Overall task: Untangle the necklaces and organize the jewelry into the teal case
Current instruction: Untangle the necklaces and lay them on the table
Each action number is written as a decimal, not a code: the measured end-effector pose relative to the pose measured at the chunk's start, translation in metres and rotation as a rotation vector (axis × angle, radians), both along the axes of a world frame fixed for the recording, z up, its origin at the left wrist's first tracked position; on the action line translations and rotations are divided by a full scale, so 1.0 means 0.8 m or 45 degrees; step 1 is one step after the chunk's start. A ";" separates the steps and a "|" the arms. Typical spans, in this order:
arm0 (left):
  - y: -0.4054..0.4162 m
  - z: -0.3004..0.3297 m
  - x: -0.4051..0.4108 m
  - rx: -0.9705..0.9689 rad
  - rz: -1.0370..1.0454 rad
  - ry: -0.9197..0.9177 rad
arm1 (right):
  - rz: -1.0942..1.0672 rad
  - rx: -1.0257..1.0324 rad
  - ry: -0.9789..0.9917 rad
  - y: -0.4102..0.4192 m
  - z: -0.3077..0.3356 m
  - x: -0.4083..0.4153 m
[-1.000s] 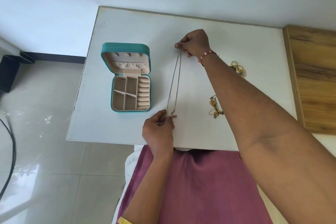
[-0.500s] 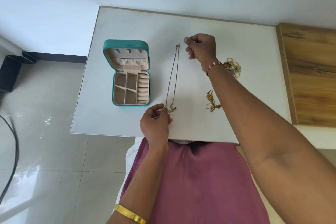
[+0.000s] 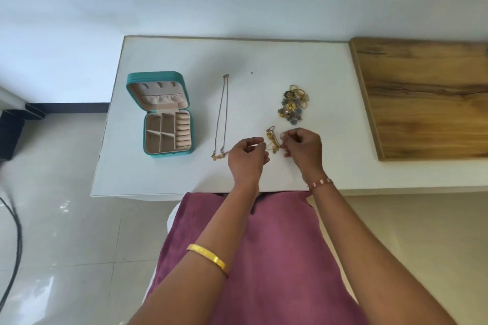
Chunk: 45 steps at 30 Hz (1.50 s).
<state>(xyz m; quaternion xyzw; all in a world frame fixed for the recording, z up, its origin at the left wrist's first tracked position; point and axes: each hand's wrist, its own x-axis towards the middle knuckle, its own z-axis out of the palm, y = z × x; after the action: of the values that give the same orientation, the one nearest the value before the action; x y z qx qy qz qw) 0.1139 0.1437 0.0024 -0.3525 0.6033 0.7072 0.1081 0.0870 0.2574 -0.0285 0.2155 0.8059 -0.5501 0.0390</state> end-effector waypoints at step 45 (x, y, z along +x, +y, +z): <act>-0.002 0.046 -0.022 -0.159 -0.540 0.442 | 0.013 -0.697 0.060 0.012 0.094 -0.016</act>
<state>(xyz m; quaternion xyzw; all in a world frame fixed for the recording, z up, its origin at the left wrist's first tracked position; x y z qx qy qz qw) 0.0962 0.1422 0.0391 -0.0979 0.7154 0.6801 0.1267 0.0739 0.2670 0.0468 0.1800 0.6288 -0.7522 0.0797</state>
